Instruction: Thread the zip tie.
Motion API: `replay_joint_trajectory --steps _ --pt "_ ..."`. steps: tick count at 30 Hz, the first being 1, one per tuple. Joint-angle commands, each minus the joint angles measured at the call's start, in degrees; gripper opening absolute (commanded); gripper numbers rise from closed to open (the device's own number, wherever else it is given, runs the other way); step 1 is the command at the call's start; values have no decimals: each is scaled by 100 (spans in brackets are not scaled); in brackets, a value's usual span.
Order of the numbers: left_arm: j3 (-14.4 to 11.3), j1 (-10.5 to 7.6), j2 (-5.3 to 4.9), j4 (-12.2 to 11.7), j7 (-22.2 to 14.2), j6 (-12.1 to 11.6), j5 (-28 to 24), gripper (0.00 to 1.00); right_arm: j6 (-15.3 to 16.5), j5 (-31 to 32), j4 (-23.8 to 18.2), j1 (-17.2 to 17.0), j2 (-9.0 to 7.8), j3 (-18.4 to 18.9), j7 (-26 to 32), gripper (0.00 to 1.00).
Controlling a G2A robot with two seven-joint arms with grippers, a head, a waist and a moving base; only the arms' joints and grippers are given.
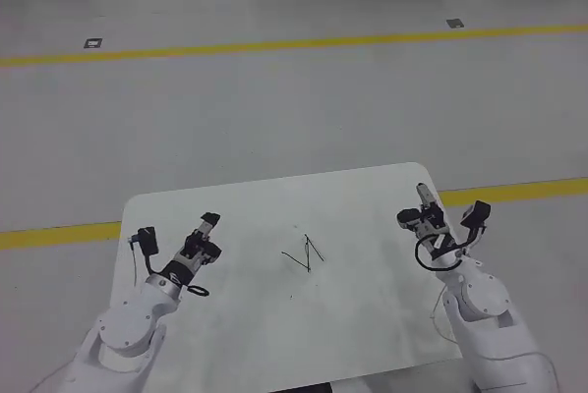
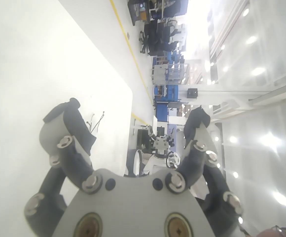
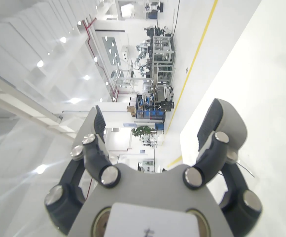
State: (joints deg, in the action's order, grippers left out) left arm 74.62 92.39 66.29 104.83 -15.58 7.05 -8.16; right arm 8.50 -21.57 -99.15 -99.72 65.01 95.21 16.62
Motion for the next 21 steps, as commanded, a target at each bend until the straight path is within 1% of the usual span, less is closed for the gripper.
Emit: replay_joint_trajectory --steps 1,3,5,6,7,18,19,20,21 --pt "-193 -122 17 -78 -46 126 77 100 93 3 65 -32 -16 41 412 100" --pt "-396 -258 39 -165 -81 267 148 100 195 44 140 -68 -31 84 715 100" --pt "-579 -376 48 -220 -217 409 305 100 218 139 206 -83 -51 96 1053 100" --pt "-599 -396 47 -228 -232 430 349 100 313 191 239 -82 -63 118 1252 100" --pt "-599 -396 47 -228 -232 430 349 100 323 222 253 -87 -67 126 1298 100" --pt "-599 -396 47 -228 -232 430 349 100 323 222 253 -87 -67 126 1298 100" --pt "-721 -412 46 -216 -307 491 532 100 303 210 262 -76 -64 121 1261 100" --pt "-860 -467 55 -197 -326 580 694 100 287 212 275 -59 -62 109 1238 100" --pt "-978 -518 70 -185 -320 652 732 100 292 231 304 -43 -62 111 1238 100"
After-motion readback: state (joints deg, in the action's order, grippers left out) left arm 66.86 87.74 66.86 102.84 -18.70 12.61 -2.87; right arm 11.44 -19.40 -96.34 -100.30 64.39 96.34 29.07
